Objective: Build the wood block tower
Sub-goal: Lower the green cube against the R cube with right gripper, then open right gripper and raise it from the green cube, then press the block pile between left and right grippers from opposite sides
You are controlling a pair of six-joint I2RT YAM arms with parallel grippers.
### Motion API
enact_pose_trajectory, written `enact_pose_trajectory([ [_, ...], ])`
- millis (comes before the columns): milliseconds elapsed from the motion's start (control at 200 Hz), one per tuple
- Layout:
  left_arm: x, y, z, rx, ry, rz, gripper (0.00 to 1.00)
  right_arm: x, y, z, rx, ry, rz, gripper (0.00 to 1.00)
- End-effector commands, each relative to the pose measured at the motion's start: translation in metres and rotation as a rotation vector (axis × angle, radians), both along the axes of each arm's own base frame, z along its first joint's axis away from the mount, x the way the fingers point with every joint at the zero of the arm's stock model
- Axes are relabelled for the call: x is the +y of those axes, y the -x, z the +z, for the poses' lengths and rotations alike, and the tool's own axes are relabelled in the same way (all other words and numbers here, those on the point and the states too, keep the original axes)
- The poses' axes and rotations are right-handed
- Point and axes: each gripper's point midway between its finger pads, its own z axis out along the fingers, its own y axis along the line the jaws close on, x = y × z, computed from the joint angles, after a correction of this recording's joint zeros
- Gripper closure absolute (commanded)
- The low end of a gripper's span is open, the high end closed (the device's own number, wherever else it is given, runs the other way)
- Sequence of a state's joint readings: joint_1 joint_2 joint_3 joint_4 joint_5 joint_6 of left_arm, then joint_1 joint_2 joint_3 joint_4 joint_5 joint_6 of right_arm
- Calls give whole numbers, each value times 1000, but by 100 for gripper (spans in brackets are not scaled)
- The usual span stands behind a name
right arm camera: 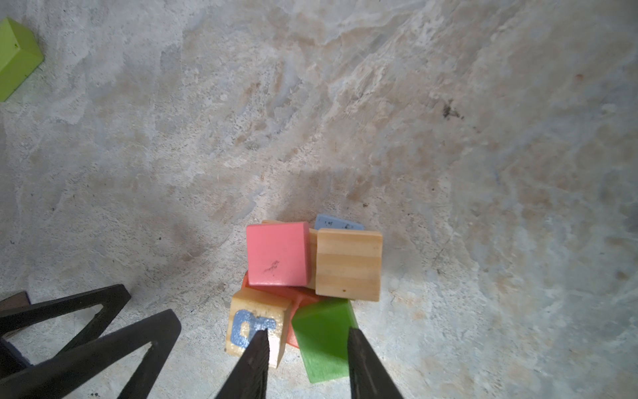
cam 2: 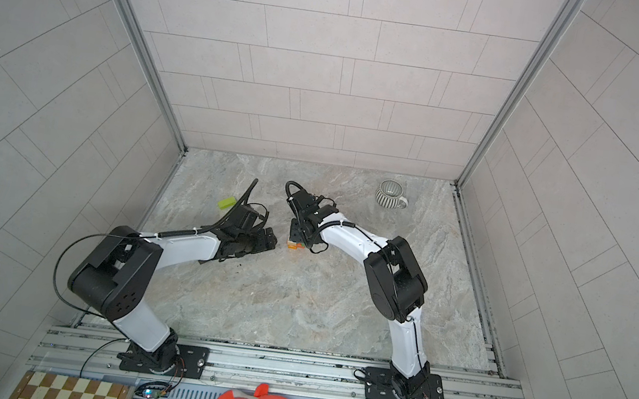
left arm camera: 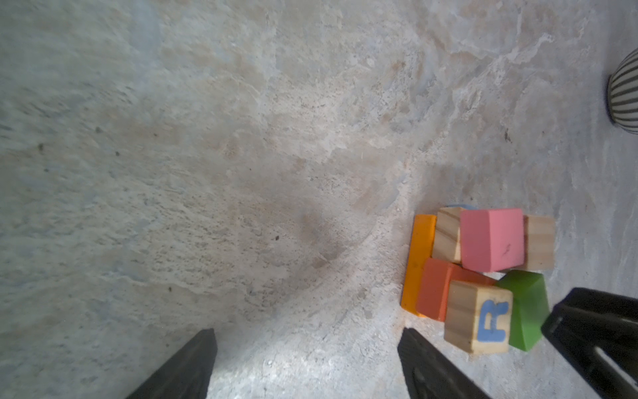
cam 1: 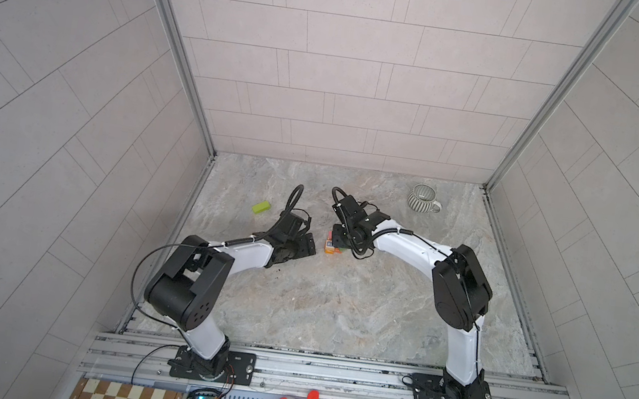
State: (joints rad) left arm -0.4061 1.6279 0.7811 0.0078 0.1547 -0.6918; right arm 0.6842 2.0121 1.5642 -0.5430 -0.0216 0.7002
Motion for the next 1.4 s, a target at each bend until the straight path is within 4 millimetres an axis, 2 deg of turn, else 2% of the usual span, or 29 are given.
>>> enact_pose_trajectory([
  [0,0,0,2,-8,1,-2,12,-4,-1,1,3,0,-21,60],
  [195,0,-1,3,-8,-5,-2,12,-4,-2,6,-2,-6,-7,60],
  [365,0,-2,4,-8,-7,-1,12,-9,0,26,-29,3,27,60],
  [390,-1,-2,5,-8,-4,-2,13,-10,1,29,-33,3,35,63],
  [455,-2,-3,7,-10,-1,-6,17,-15,3,36,-41,-4,51,77],
  [495,-3,-3,8,-11,0,-10,19,-19,3,39,-39,-9,56,79],
  [605,-6,-6,12,-16,11,-18,36,-35,5,41,-19,-1,59,92],
  [721,-8,-9,12,-7,4,-25,61,-56,4,35,-3,13,37,98],
  [821,-10,-12,11,2,-8,-34,72,-68,3,29,12,21,26,98],
  [991,-17,-19,9,8,-25,-50,79,-75,-3,17,33,36,21,98],
  [1211,-31,-24,4,14,-39,-80,89,-60,-5,-1,71,22,61,98],
  [1396,-44,-24,-1,21,-54,-103,93,-51,-2,-14,86,29,84,98],
])
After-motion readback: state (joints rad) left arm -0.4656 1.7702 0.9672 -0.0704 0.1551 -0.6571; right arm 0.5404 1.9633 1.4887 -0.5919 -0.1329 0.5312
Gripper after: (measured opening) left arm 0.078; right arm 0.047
